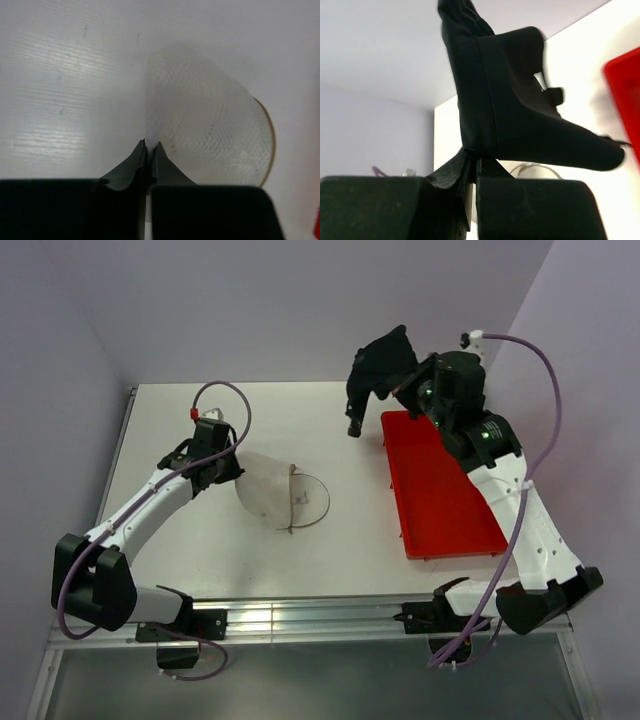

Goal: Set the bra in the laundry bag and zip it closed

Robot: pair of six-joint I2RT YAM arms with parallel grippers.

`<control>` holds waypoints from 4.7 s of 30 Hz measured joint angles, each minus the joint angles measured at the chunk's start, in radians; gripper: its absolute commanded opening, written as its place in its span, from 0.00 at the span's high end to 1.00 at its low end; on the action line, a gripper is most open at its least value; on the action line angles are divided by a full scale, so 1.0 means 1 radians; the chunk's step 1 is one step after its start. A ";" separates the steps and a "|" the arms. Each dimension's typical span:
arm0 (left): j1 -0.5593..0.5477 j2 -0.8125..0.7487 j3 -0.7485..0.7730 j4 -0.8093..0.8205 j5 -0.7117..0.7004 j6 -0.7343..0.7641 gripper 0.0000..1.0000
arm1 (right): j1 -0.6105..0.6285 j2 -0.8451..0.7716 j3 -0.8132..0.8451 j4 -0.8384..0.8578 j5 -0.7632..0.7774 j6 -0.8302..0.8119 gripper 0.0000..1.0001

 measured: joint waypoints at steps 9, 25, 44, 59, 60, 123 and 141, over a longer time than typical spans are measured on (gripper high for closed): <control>0.040 -0.057 0.029 -0.116 -0.156 0.007 1.00 | 0.257 0.154 0.092 0.005 0.112 -0.014 1.00; 0.261 -0.210 -0.002 -0.139 -0.198 0.064 0.61 | 0.361 0.218 -0.234 0.156 0.174 0.104 1.00; 0.266 -0.293 0.044 -0.151 -0.144 0.054 0.08 | 0.361 0.338 -0.473 0.137 0.513 0.063 1.00; 0.262 -0.329 0.132 -0.160 0.016 0.035 0.08 | 0.377 0.462 -0.435 -0.026 0.734 -0.125 1.00; 0.256 -0.329 0.131 -0.159 0.027 0.032 0.08 | 0.385 0.455 -0.435 -0.028 0.749 -0.138 1.00; 0.133 -0.293 0.040 -0.089 0.102 -0.002 0.14 | 0.712 0.735 -0.144 0.239 0.305 -0.475 0.40; 0.107 -0.271 0.024 -0.068 0.105 -0.027 0.23 | 0.700 0.607 -0.217 0.225 0.106 -0.472 0.41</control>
